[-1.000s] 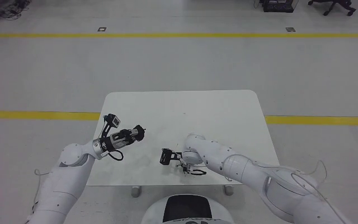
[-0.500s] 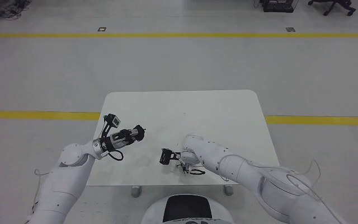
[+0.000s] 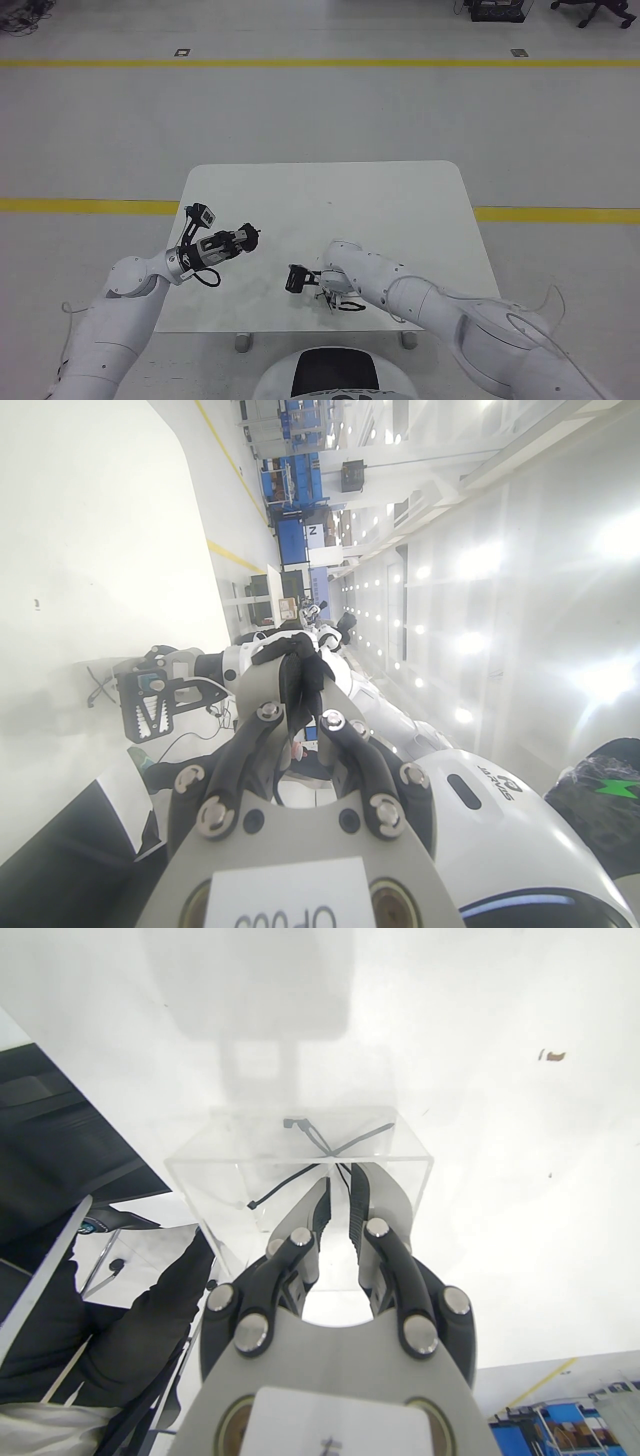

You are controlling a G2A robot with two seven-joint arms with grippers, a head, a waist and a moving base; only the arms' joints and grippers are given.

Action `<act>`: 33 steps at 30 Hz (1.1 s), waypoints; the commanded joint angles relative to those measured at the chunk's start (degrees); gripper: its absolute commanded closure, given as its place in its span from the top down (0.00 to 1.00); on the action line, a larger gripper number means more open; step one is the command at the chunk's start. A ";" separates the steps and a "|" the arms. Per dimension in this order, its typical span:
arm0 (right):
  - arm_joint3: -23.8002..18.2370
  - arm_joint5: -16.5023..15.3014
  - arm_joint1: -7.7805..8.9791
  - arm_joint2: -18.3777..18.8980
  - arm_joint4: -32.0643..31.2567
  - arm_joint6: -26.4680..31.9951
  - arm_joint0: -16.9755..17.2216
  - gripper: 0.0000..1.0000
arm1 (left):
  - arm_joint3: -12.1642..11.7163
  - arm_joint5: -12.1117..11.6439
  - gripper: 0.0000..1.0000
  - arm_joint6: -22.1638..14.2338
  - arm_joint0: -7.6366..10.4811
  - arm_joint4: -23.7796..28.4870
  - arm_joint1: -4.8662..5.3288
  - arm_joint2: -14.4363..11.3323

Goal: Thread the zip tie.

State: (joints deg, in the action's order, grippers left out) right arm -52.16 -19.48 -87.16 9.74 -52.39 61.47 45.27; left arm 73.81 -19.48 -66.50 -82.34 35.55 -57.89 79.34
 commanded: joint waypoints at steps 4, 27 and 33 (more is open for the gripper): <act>0.64 0.00 -0.22 0.00 0.87 -0.17 -0.20 0.00 | 0.00 0.00 0.00 0.00 0.00 0.00 0.00 0.00; -11.53 0.00 3.75 0.00 -0.66 10.77 -0.78 0.00 | 0.00 0.00 0.00 0.00 0.00 0.00 0.00 0.00; -14.09 0.00 5.32 0.16 -1.35 12.10 -0.91 0.00 | 0.00 0.00 0.00 0.00 0.00 0.00 0.00 0.00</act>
State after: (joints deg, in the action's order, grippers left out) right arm -65.75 -19.48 -82.10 9.81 -53.42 72.95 44.31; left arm 73.81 -19.48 -66.50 -82.34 35.55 -57.89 79.34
